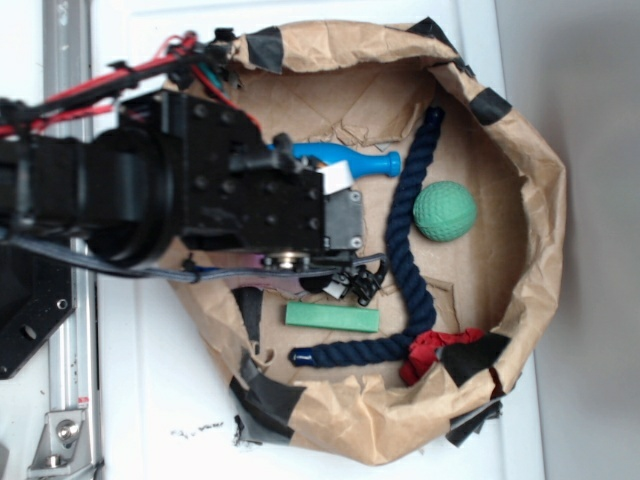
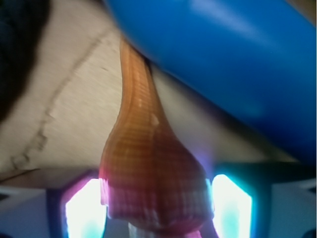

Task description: Grab the shell.

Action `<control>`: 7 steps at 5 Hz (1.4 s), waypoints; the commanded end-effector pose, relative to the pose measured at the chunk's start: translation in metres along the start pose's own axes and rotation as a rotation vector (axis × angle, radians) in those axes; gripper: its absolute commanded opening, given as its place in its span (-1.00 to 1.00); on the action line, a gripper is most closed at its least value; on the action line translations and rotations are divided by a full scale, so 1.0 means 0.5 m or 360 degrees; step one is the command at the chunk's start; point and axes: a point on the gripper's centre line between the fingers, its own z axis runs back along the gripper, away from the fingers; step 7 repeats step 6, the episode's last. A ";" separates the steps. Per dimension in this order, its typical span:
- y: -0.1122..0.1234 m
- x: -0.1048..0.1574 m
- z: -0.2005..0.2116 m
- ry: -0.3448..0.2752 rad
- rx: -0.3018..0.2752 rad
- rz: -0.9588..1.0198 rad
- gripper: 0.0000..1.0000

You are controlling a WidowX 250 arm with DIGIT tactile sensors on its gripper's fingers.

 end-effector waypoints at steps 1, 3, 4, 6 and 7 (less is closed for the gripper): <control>-0.010 0.021 0.071 -0.0015 -0.0133 -0.0520 -1.00; -0.028 0.070 0.273 -0.0134 -0.0315 -0.1099 -1.00; -0.035 0.059 0.332 -0.0130 -0.0270 -0.1296 -1.00; -0.014 0.045 0.328 -0.0093 -0.0215 -0.1385 -1.00; -0.014 0.045 0.328 -0.0093 -0.0215 -0.1385 -1.00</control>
